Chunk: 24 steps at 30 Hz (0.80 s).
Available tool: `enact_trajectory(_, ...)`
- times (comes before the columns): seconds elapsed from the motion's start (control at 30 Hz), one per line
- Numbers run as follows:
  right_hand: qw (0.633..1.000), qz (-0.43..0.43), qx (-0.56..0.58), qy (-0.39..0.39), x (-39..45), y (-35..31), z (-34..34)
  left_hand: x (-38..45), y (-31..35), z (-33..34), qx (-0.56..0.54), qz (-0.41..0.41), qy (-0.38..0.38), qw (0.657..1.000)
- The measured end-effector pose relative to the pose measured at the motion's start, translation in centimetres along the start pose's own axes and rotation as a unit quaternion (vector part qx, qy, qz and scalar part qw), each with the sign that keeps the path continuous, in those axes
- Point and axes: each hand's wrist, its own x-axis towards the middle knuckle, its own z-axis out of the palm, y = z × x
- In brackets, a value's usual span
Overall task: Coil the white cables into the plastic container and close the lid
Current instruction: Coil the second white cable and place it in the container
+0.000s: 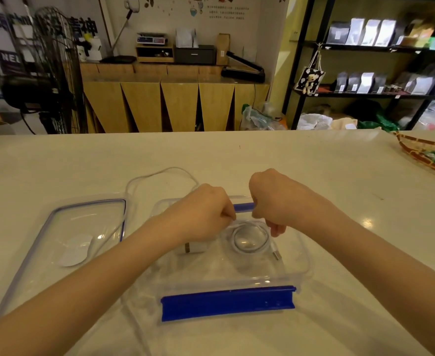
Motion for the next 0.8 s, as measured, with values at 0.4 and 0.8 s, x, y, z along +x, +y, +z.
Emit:
enact_trajectory(0.4,0.919,-0.327,0.158,0.153,2.5,-7.6,-1.6,-9.2,-7.9,-5.0,-0.094,-0.134,0.181,0.97)
enact_trajectory(0.8,0.895,-0.427,0.003,-0.131,3.4,-15.0,1.5,-14.0,-10.4,-0.2,-0.129,-0.298,0.13,0.937)
